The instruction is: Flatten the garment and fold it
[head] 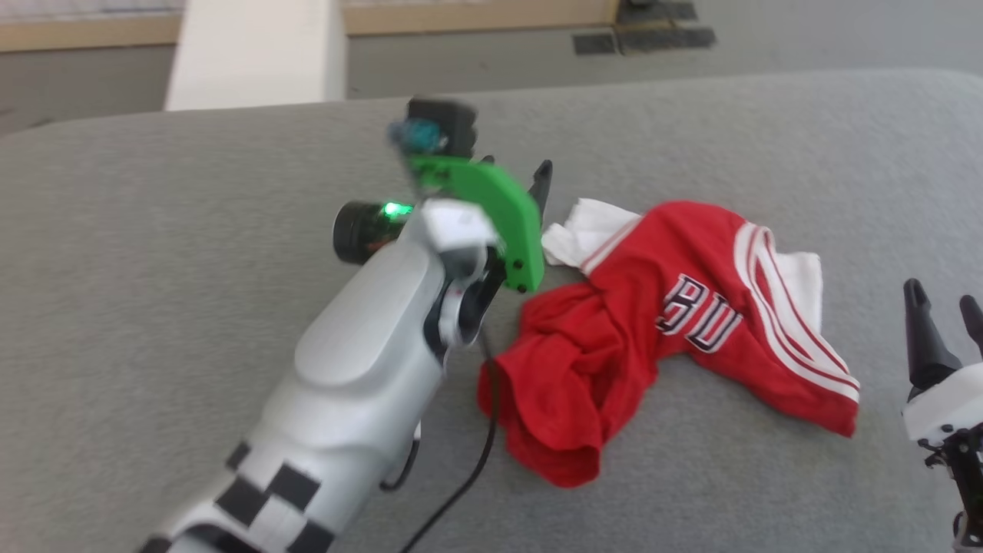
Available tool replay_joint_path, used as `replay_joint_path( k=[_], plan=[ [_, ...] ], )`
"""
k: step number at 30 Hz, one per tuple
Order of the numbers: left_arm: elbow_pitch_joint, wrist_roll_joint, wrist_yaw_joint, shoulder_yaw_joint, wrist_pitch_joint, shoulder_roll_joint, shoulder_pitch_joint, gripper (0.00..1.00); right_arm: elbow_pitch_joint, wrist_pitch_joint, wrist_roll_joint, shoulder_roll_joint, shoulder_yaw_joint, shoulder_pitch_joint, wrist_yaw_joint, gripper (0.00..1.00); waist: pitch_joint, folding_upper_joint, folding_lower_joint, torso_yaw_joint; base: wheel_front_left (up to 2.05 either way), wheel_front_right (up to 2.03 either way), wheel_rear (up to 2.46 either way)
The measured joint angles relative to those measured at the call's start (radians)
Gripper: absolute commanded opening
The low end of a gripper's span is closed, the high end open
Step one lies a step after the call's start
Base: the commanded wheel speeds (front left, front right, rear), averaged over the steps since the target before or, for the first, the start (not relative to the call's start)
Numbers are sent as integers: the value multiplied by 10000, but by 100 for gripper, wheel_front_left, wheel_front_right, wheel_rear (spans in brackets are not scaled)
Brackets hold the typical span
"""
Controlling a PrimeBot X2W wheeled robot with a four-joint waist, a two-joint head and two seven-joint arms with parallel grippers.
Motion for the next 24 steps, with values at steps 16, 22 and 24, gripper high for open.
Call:
replay_joint_path(
  k=[16,22,24],
  plan=[
    [3682,86,412,-3097,2928,-19,-2145,100,1164,-836,209,10,403,-411,0,100,1513,0,1,-1765,0,0,0],
    [3321,-612,257,-3175,2508,-29,-2171,0,1168,-851,173,13,548,-455,0,100,1585,0,1,-1617,0,0,0],
    [3076,-972,228,-3060,2052,-35,-2140,0,1154,-848,136,2,495,-453,0,100,1540,0,1,-1481,0,0,0]
  ],
)
